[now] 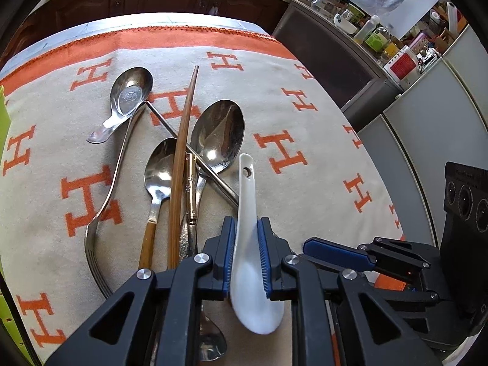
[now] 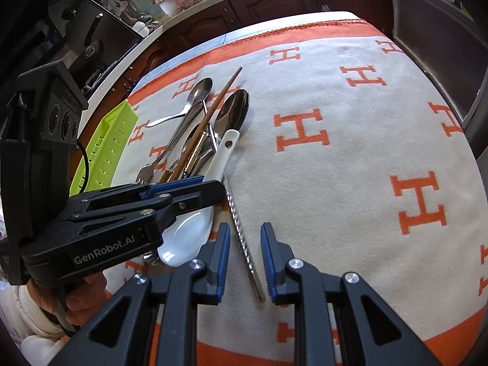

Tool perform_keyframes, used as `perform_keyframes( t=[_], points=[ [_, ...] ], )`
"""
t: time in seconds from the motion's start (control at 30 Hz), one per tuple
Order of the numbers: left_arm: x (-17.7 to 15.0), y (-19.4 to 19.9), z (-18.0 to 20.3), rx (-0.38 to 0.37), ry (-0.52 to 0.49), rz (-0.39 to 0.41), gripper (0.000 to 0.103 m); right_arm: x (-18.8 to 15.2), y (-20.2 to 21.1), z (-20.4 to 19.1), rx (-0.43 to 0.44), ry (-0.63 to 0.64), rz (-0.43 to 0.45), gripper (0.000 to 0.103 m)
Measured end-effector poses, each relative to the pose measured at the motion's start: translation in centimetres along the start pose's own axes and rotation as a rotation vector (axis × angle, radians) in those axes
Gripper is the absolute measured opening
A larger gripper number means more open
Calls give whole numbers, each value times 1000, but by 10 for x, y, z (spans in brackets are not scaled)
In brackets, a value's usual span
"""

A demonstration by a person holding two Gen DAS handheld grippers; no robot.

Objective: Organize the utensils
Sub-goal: 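Carry the white spoon toward the tray while the right grasps a metal chopstick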

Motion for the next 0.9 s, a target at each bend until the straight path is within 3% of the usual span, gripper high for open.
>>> perform_keyframes(
  t=[0.13, 0.6, 0.83, 0.9],
  points=[
    [-2, 0, -1, -34, 29, -6, 8, 0, 0, -3, -18, 25, 1, 21],
    [-12, 24, -16, 10, 11, 13, 3, 9, -10, -23, -159, 193, 0, 22],
    [-16, 47, -33, 11, 48, 46, 3, 19, -25, -43, -301, 346, 35, 21],
    [-16, 53, -40, 11, 63, 54, 3, 19, -27, -48, -304, 377, 39, 7]
  ],
)
Point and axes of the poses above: each gripper's, at about its wrist camera, not at the fingertips, and y roughly against the way its jaws point, z to its right, x to its top, the point moved 3 cm from there along -y, roughly the way its jaws point, and after that the axes turned 9 degrees about y, right-handed, at the moved point
